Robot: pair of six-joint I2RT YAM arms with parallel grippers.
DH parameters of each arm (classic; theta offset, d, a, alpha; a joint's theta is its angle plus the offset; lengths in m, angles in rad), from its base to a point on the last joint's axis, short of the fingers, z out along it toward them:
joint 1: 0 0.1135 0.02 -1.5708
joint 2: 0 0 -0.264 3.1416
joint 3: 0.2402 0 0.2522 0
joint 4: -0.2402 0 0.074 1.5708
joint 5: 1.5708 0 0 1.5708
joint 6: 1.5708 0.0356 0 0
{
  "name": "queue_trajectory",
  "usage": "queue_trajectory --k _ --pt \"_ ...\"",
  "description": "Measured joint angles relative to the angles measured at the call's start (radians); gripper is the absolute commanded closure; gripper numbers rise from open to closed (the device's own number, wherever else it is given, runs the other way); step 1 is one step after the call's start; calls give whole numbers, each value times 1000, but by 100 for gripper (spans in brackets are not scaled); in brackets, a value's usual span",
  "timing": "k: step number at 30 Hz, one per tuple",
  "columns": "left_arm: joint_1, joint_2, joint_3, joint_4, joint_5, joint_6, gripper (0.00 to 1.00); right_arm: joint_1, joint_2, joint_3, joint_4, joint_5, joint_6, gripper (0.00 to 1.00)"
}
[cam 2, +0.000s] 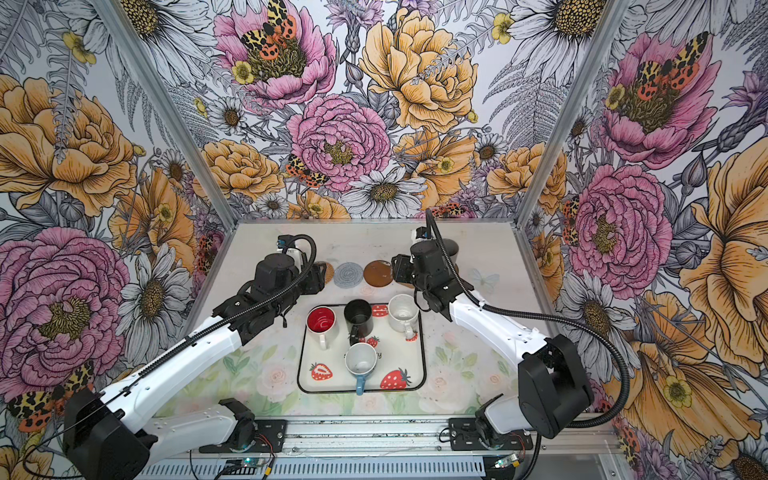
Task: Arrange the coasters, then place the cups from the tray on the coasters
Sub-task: 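Open the left gripper and raise it off the lavender mug, then hold the left gripper above the lavender mug while right gripper moves over the tray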
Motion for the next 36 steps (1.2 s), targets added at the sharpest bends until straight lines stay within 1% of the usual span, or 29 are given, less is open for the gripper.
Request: queue_trajectory --k 8,17,24,30,36 --pt "-68 -80 -7 26 -31 0 32 31 -79 -19 -8 14 0 53" --pt "-72 -146 -70 27 -27 1 29 97 -118 -19 -10 46 0 53" --pt "-73 -262 -119 50 -10 1 26 129 -119 -11 -46 53 -1 52" --pt "-73 -324 -148 68 -3 3 22 145 -117 34 -75 53 -16 51" --pt "-73 -349 -163 68 17 29 19 152 -106 132 -131 52 -54 50"
